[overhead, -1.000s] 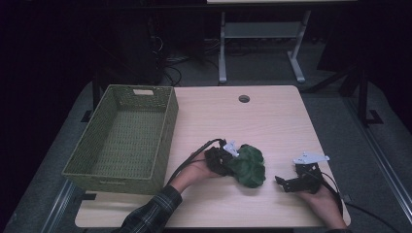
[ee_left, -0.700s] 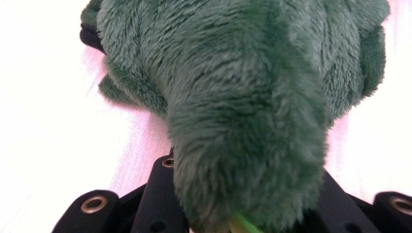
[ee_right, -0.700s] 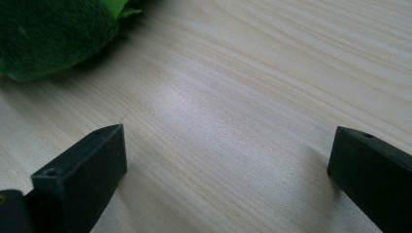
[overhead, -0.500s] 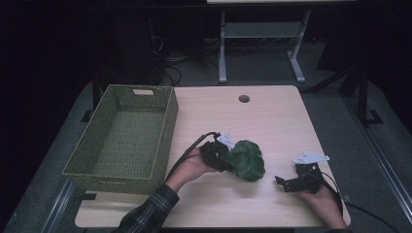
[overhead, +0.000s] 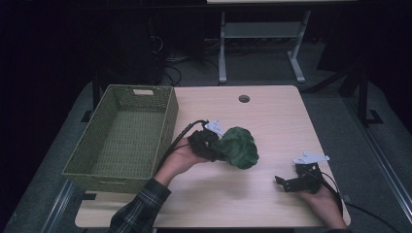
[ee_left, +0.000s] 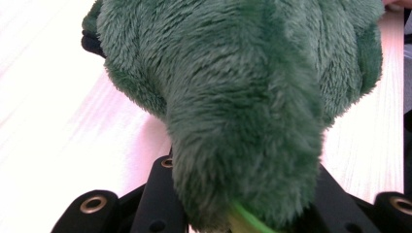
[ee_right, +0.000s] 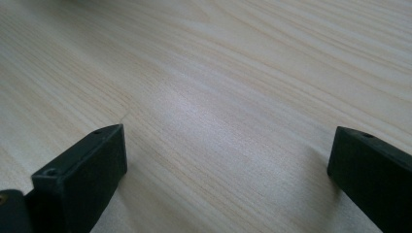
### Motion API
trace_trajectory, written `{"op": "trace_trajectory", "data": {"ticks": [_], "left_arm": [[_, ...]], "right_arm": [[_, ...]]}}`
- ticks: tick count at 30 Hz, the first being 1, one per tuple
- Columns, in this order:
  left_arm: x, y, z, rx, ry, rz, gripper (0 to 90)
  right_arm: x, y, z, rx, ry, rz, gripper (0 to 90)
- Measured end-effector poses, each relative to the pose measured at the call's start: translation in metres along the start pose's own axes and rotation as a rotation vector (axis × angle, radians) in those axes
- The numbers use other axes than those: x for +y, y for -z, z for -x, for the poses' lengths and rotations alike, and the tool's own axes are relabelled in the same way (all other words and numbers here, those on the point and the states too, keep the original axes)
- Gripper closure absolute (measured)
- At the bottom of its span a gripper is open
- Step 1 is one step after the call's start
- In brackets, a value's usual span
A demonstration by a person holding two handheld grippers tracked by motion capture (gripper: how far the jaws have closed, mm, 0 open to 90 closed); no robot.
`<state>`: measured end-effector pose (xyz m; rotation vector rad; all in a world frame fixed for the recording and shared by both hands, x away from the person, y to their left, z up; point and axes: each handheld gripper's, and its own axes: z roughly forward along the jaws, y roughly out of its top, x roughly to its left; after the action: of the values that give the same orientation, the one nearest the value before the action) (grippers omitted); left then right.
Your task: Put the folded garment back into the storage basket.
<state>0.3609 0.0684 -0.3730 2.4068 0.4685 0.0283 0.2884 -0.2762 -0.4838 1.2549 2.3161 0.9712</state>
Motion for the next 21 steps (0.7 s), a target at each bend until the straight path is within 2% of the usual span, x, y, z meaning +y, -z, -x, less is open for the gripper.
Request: {"op": "trace_trajectory", "data": {"ticks": [3,6,13,15,21], "left_arm": [[0.002,0.012,-0.003,0.014,0.011,0.013,70.9],[0.002,0.023,-0.005,0.027,0.003,0.014,70.9],[0.0,0.049,-0.01,0.063,0.028,0.038,70.3],[-0.001,0.057,-0.012,0.08,0.022,0.033,70.3],[-0.006,0.079,-0.017,0.121,0.042,0.05,70.2]], "right_arm": [[0.0,0.0,0.0,-0.001,0.0,0.0,0.4],[0.0,0.0,0.0,-0.001,0.0,0.0,0.4],[0.0,0.0,0.0,-0.001,-0.001,0.0,0.4],[0.0,0.0,0.0,-0.001,-0.001,0.0,0.4],[0.0,0.0,0.0,-0.001,-0.002,0.0,0.4]]}}
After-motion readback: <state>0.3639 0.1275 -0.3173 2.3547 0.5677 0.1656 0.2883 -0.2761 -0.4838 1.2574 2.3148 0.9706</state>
